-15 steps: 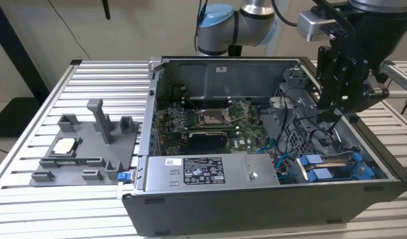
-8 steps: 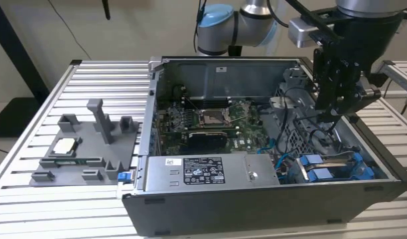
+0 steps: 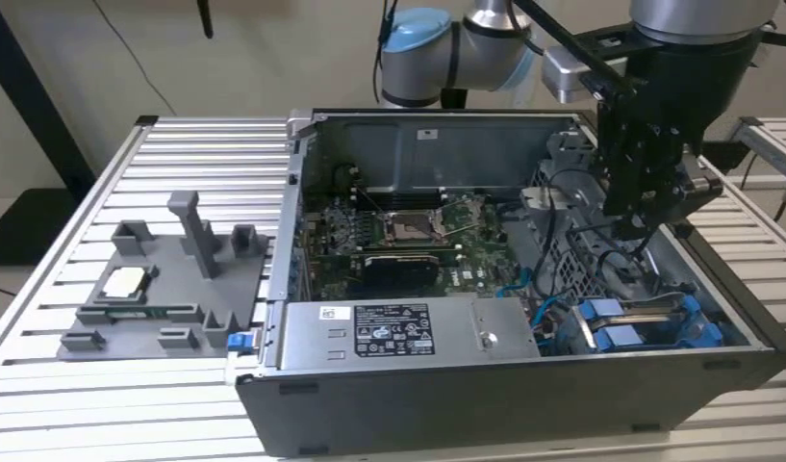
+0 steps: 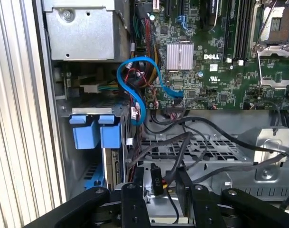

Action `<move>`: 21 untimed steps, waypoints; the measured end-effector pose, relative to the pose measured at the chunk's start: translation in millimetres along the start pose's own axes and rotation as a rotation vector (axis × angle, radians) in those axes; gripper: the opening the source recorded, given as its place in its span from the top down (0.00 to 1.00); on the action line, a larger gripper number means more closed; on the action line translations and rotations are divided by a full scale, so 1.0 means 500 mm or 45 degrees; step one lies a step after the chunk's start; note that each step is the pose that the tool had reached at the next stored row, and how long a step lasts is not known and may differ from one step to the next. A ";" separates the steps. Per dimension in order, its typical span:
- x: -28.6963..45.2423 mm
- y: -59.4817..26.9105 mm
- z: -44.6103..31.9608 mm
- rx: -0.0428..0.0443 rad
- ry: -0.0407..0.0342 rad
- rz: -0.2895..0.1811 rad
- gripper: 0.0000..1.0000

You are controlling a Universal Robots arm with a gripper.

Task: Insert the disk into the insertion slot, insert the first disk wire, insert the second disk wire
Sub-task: 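Insert the first disk wire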

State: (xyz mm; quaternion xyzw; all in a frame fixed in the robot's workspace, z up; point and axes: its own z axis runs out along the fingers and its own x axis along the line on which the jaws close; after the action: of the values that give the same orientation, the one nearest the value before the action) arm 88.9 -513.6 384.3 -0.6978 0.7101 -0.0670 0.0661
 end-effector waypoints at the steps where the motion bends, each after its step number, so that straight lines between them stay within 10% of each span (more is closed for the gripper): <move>1: 0.000 0.001 0.001 0.002 0.0002 0.000 0.60; 11: 0.000 0.001 0.003 0.008 0.0000 0.000 0.60; 15: 0.000 0.001 0.003 0.008 0.0001 0.000 0.80; 21: 0.000 0.001 0.003 0.008 0.0001 0.000 0.80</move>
State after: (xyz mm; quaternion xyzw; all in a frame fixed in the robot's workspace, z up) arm 88.6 -513.5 382.6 -0.6976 0.7099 -0.0693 0.0684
